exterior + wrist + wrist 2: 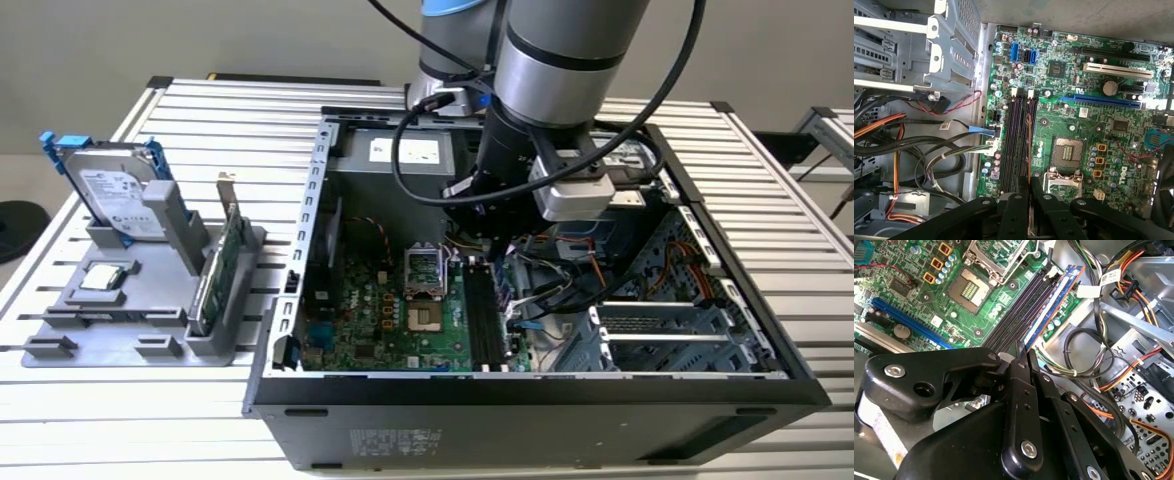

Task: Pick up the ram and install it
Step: 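Insert the ram into the slot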

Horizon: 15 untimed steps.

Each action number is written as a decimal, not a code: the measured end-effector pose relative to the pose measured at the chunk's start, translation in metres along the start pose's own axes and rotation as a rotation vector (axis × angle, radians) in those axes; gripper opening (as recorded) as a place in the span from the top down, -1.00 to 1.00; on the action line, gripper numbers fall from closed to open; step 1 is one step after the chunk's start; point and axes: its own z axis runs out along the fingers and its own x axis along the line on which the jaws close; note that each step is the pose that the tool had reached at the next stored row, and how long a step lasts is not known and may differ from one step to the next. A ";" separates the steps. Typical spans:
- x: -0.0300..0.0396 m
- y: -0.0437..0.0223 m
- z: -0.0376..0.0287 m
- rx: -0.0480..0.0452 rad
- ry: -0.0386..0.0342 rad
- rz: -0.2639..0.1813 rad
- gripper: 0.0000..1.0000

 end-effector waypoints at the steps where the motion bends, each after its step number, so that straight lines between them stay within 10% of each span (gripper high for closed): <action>1: 0.0000 0.0000 0.0000 0.0000 0.0000 0.000 1.00; 15: 0.0013 0.0004 0.0086 0.0003 0.0017 0.082 1.00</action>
